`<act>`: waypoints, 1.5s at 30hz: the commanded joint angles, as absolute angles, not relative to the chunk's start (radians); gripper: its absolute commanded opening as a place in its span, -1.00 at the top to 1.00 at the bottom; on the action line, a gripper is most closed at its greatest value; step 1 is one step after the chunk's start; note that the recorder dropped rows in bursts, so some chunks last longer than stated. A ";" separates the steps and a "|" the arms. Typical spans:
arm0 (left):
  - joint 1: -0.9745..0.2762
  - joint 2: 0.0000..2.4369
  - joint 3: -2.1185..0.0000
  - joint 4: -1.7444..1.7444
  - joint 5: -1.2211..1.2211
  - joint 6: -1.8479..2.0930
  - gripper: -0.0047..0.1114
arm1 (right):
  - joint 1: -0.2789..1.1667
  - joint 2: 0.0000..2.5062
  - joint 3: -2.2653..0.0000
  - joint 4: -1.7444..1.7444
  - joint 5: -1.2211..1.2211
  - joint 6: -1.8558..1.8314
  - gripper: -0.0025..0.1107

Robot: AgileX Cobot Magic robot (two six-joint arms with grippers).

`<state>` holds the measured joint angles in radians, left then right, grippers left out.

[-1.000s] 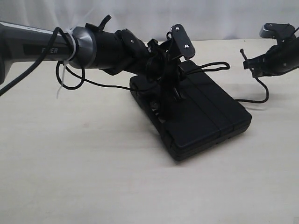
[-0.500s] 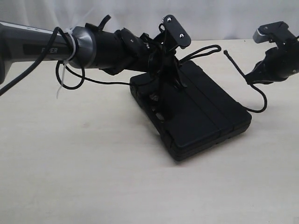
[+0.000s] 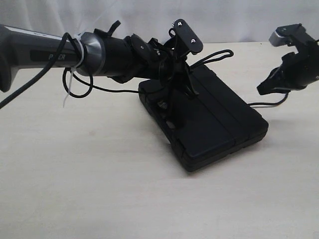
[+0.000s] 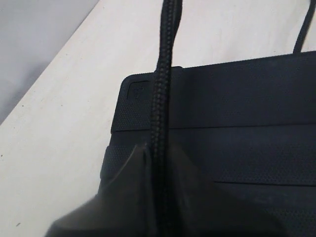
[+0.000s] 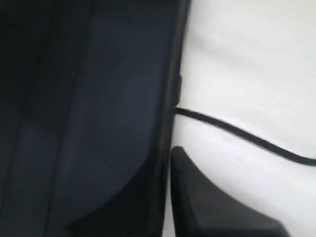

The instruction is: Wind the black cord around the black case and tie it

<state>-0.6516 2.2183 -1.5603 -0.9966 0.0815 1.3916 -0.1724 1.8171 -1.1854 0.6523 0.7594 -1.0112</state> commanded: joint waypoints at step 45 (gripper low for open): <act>-0.656 2.216 -1.559 -1.004 0.075 1.386 0.92 | -0.299 2.156 -1.249 1.186 0.649 -1.110 0.88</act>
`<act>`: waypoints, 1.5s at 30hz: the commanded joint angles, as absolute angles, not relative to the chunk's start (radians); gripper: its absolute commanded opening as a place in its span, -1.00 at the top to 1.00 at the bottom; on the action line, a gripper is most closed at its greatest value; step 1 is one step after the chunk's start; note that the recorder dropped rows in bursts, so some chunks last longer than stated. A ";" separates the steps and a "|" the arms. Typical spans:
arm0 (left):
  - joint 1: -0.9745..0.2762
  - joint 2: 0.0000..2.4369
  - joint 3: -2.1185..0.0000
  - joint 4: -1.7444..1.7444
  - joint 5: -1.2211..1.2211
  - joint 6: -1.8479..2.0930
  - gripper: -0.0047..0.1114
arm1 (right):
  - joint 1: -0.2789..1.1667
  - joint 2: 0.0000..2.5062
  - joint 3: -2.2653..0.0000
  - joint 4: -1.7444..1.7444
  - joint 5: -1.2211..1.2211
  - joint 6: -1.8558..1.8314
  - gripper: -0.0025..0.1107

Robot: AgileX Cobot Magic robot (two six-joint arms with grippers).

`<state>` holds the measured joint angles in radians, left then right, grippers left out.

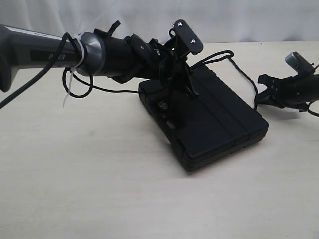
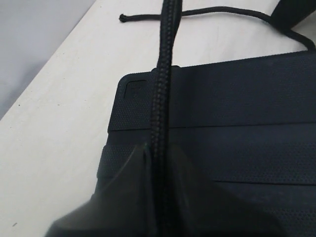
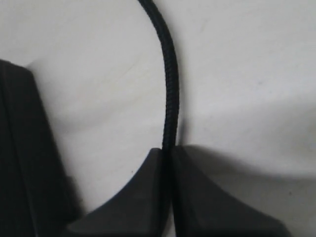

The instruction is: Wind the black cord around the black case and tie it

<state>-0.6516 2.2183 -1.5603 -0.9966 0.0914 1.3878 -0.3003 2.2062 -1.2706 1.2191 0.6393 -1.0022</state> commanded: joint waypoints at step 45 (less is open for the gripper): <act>-0.656 2.216 -1.559 -1.004 0.069 1.390 0.92 | -0.071 2.408 -1.749 -0.133 0.616 0.042 0.25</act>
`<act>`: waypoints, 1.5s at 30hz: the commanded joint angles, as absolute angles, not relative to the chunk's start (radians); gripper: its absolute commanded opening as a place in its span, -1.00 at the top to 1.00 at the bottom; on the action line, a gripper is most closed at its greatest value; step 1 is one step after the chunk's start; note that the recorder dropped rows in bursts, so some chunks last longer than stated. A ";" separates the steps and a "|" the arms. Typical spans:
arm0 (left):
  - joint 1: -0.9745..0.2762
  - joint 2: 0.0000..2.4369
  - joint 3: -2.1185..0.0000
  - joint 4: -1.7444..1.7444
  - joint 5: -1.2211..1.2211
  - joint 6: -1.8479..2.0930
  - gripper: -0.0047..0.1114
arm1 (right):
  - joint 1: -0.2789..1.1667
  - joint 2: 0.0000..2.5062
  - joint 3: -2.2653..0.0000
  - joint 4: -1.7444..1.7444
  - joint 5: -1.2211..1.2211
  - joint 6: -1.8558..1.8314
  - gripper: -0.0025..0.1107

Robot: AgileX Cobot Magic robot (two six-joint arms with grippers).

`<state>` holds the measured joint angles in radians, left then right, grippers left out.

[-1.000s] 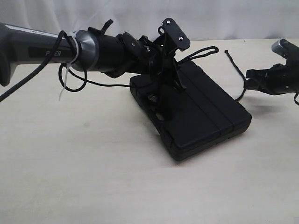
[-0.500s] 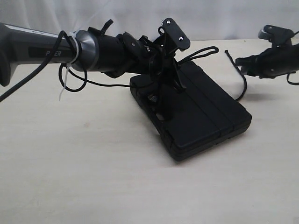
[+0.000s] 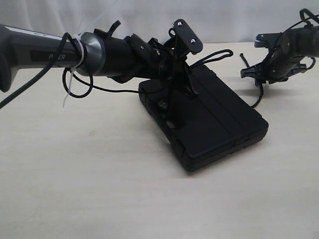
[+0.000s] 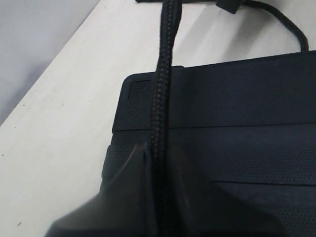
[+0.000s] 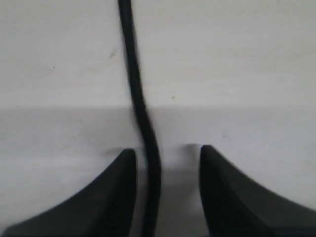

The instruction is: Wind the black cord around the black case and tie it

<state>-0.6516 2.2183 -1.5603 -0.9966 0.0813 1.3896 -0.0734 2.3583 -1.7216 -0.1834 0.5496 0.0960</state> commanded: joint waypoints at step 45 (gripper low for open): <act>-0.652 2.228 -1.559 -0.995 -0.020 1.390 0.92 | 0.085 1.893 -0.958 -0.105 -0.065 -0.326 0.89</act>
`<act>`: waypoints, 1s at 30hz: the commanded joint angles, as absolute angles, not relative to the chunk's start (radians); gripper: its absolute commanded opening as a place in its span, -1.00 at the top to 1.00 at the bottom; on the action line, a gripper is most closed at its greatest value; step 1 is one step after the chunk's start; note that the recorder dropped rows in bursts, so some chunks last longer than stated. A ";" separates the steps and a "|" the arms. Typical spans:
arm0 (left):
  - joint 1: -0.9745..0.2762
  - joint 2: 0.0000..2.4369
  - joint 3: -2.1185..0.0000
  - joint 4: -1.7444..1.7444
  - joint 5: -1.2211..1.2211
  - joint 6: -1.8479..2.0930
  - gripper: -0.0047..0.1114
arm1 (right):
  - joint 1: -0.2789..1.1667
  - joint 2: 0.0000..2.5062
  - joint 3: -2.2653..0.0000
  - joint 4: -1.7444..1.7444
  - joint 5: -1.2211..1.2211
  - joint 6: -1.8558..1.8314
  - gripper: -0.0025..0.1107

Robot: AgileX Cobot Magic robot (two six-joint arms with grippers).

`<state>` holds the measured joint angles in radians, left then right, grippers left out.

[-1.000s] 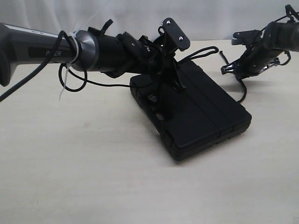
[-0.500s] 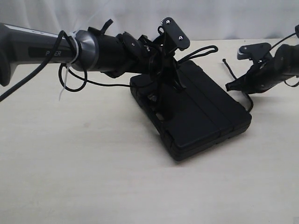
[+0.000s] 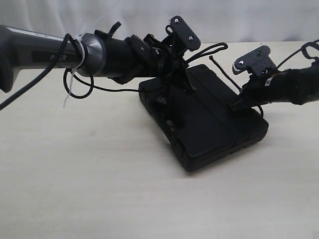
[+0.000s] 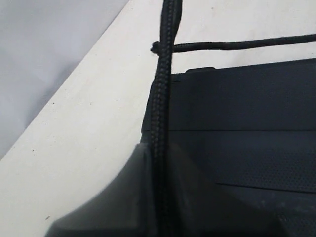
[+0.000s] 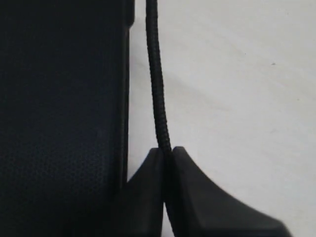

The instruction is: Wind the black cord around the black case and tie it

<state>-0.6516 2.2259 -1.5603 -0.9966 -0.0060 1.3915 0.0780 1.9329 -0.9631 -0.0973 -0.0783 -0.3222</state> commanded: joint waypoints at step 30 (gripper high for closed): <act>-0.652 2.277 -1.559 -0.900 -0.088 1.390 0.92 | 0.176 1.836 -0.939 -0.105 0.035 -0.434 0.89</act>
<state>-0.6516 2.2724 -1.5603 -0.9029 -0.0899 1.3915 0.1728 1.8415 -0.9435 -0.0989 0.0402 -0.4266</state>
